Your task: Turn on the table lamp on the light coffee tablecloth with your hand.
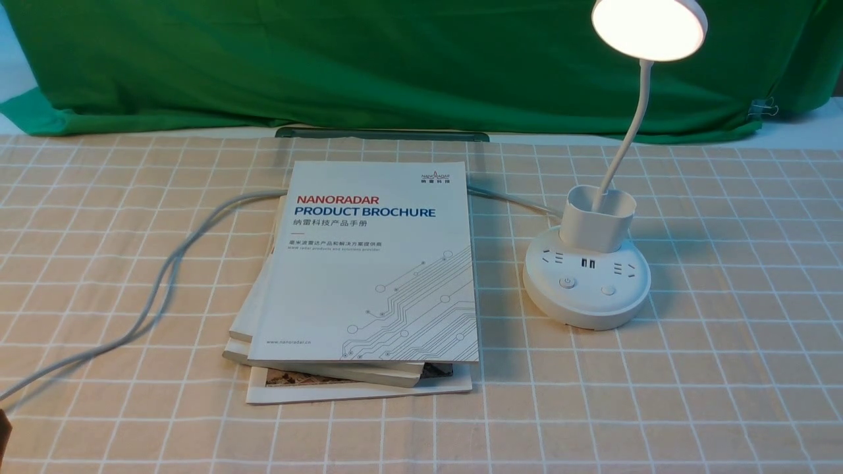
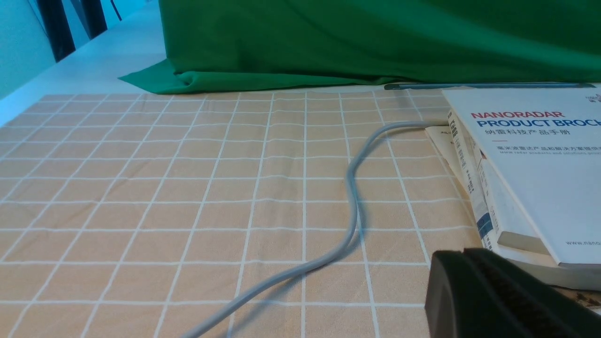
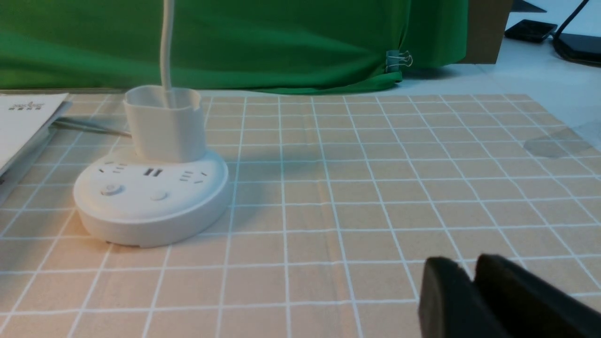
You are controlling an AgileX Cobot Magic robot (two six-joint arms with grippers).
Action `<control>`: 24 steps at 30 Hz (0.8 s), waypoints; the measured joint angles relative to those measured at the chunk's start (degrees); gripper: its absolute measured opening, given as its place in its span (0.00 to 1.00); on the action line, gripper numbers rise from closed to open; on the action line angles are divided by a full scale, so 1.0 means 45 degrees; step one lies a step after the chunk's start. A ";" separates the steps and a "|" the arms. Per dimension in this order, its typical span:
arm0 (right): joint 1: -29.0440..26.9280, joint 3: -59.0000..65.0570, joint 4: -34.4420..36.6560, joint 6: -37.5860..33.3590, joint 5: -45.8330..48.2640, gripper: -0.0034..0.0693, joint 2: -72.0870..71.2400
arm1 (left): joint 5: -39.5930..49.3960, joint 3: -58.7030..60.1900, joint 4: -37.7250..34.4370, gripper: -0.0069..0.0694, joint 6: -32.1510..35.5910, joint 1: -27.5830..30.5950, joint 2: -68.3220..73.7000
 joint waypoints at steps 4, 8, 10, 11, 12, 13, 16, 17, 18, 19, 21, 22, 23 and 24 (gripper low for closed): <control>0.0000 0.0000 0.0000 0.0000 0.0000 0.28 0.0000 | 0.0000 0.0000 0.0000 0.12 0.0000 0.0000 0.0000; 0.0000 0.0000 0.0000 0.0000 0.0000 0.29 0.0000 | 0.0000 0.0000 0.0000 0.12 0.0000 0.0000 0.0000; 0.0000 0.0000 0.0000 0.0000 0.0000 0.31 0.0000 | 0.0000 0.0000 0.0000 0.12 0.0000 0.0000 0.0000; 0.0000 0.0000 0.0000 0.0000 0.0000 0.31 0.0000 | 0.0000 0.0000 0.0000 0.12 0.0000 0.0000 0.0000; 0.0000 0.0000 0.0000 0.0000 0.0000 0.32 0.0000 | 0.0000 0.0000 0.0000 0.12 0.0000 0.0000 0.0000; 0.0000 0.0000 0.0000 0.0000 0.0000 0.32 0.0000 | 0.0000 0.0000 0.0000 0.12 0.0000 0.0000 0.0000; 0.0000 0.0000 0.0000 0.0000 0.0000 0.33 0.0000 | 0.0000 0.0000 0.0000 0.12 0.0000 0.0000 0.0000; 0.0000 0.0000 0.0000 0.0000 0.0000 0.34 0.0000 | 0.0000 0.0000 0.0000 0.12 0.0000 0.0000 0.0000; 0.0000 0.0000 0.0000 0.0000 0.0000 0.34 0.0000 | 0.0000 0.0000 0.0000 0.12 0.0000 0.0000 0.0000; 0.0000 0.0000 0.0000 0.0000 0.0000 0.34 0.0000 | 0.0000 0.0000 0.0000 0.12 0.0000 0.0000 0.0000; 0.0000 0.0000 0.0000 0.0000 0.0000 0.34 0.0000 | 0.0000 0.0000 0.0000 0.12 0.0000 0.0000 0.0000; 0.0000 0.0000 0.0000 0.0000 0.0000 0.34 0.0000 | 0.0000 0.0000 0.0000 0.12 0.0000 0.0000 0.0000; 0.0000 0.0000 0.0000 0.0000 0.0000 0.35 0.0000 | 0.0000 0.0000 0.0000 0.12 0.0000 0.0000 0.0000; 0.0000 0.0000 0.0000 0.0000 0.0000 0.35 0.0000 | 0.0000 0.0000 0.0000 0.12 0.0000 0.0000 0.0000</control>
